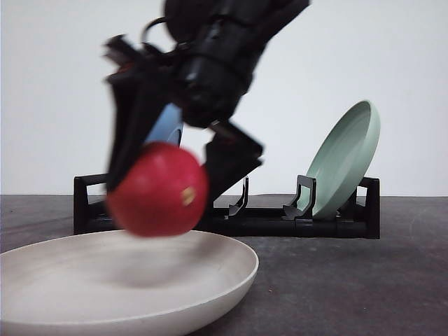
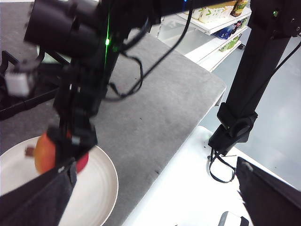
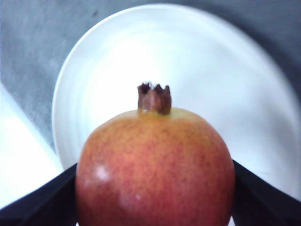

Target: Place pomegranate in white plate

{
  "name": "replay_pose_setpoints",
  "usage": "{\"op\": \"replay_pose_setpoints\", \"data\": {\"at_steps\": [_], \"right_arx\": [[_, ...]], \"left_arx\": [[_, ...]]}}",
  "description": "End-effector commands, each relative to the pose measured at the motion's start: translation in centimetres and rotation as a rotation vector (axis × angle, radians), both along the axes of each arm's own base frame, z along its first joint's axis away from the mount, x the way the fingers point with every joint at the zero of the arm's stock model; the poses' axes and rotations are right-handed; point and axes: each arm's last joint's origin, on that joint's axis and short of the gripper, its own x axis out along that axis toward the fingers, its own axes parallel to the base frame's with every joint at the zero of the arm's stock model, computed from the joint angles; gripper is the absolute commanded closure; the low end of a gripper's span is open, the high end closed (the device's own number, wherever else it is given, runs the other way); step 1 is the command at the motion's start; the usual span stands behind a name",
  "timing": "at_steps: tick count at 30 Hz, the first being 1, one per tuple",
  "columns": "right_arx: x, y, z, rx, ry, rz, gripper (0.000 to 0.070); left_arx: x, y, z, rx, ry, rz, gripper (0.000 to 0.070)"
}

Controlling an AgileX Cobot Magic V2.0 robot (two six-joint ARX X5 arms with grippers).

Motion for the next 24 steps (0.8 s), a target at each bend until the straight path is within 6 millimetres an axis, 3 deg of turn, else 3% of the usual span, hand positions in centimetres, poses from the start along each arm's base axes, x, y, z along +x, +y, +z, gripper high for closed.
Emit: {"op": "replay_pose_setpoints", "data": {"at_steps": [1,8,13,15,20,22,24], "right_arx": [[-0.4,1.3,-0.6,0.001,0.009,0.015,0.0363],[-1.3,2.7,-2.4,-0.083,-0.019,0.025,0.0361],[-1.6,2.9,-2.6,-0.096,-0.017,0.027,0.0349],[-1.6,2.9,-2.6,-0.1,-0.013,0.024,0.0294],[-1.7,2.9,-2.7,-0.104,-0.011,0.026,0.0055],[-1.7,2.9,-2.7,-0.102,-0.014,0.027,0.0002],[-1.8,3.0,-2.7,-0.102,-0.015,0.028,0.0]], "left_arx": [[-0.1,0.1,0.5,-0.018,-0.009,-0.006,0.0034],[0.1,0.2,0.5,-0.014,-0.027,0.036,0.0034],[0.1,0.2,0.5,-0.014,-0.027,0.039,0.0034],[0.1,0.2,0.5,-0.013,-0.03,0.038,0.0034],[0.1,0.2,0.5,-0.009,-0.038,0.035,0.0034],[0.1,0.2,0.5,-0.004,-0.046,0.032,0.0034],[0.1,0.2,0.5,-0.004,-0.046,0.031,0.0034]]}}
